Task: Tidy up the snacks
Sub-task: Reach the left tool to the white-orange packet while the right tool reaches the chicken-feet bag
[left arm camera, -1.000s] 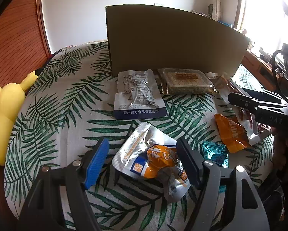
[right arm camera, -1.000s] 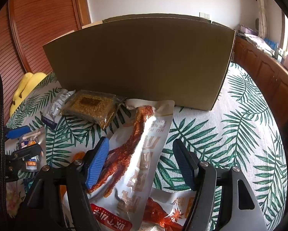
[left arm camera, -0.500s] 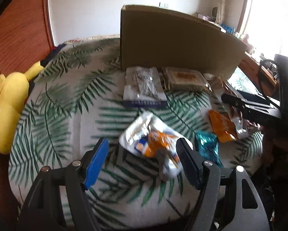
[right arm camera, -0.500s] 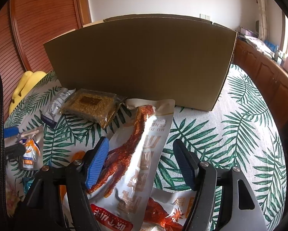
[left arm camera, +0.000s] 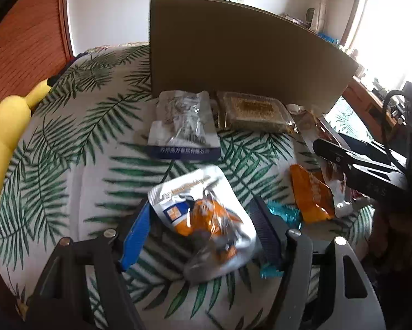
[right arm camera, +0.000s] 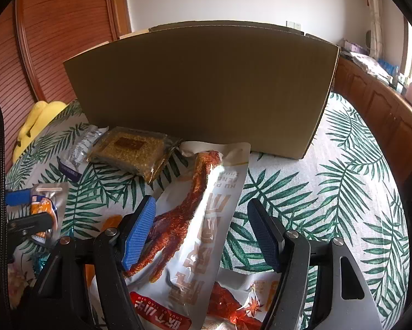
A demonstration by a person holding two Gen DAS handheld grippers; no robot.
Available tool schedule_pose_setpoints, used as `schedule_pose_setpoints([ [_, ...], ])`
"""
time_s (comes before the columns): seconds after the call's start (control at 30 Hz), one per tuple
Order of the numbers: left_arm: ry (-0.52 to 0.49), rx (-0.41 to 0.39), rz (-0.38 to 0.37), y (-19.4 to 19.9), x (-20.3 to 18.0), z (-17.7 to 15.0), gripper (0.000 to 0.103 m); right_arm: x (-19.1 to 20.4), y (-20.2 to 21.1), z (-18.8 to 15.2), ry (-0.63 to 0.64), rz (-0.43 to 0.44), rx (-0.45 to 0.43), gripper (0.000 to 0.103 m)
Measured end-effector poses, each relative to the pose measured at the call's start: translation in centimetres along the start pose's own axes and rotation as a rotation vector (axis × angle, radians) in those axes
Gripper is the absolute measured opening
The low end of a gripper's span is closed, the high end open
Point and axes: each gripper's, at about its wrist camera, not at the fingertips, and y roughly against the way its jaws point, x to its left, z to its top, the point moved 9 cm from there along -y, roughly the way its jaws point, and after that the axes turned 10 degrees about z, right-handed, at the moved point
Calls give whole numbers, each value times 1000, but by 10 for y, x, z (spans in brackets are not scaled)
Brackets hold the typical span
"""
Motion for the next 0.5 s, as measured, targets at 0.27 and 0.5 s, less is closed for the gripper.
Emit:
schedule_pose_setpoints([
  [0.27, -93, -48, 65, 1, 1, -2, 54, -1, -1, 0, -2, 15, 6, 71],
  [0.5, -95, -30, 71, 1, 15, -4, 63, 1, -3, 0, 6, 11, 11, 71],
])
